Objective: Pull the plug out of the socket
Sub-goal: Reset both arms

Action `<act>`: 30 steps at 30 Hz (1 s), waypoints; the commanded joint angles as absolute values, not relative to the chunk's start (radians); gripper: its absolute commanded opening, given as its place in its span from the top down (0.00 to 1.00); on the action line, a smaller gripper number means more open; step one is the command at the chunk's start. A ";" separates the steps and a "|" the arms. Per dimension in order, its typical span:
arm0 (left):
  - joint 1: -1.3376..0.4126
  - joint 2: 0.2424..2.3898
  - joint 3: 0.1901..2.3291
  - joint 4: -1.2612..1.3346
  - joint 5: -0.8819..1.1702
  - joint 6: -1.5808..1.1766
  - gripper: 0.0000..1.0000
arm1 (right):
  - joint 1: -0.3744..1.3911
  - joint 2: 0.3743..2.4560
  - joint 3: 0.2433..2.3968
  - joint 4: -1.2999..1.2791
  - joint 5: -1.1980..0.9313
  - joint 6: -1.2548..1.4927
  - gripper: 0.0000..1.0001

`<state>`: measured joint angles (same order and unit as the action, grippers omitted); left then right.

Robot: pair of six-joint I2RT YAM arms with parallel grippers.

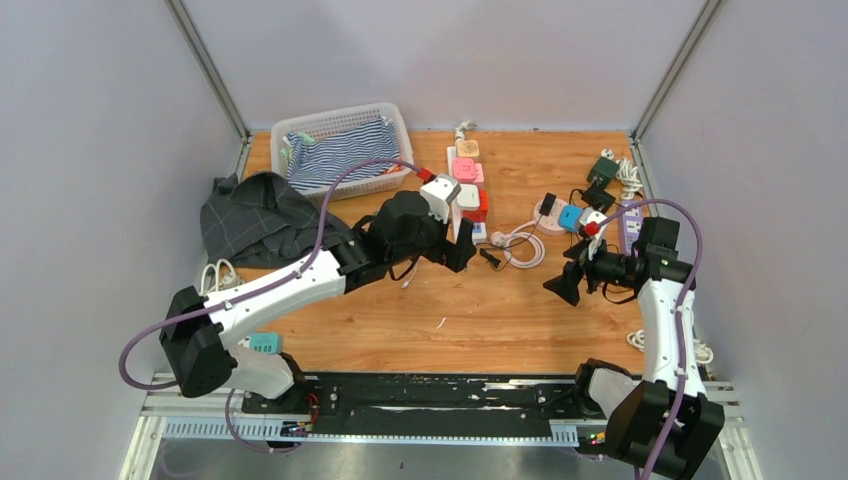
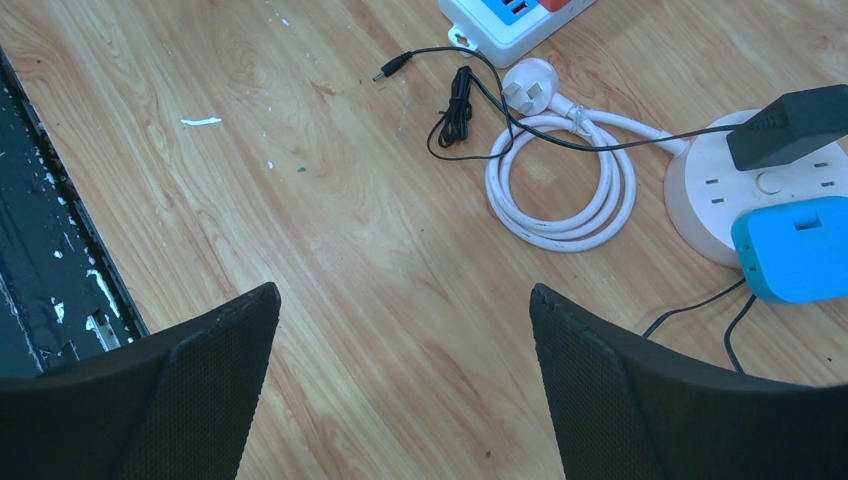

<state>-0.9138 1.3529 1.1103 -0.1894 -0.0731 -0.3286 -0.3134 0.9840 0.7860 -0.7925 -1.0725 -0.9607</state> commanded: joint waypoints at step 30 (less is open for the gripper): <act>-0.926 1.505 1.275 -0.154 -0.140 -0.288 0.00 | -0.307 0.966 0.760 -0.815 -1.111 -1.008 0.04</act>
<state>-0.9195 1.4742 1.2388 -0.1635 -0.1402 -0.2691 -0.3134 0.9768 0.7708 -0.7937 -1.0832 -0.9894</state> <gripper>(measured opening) 0.997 0.961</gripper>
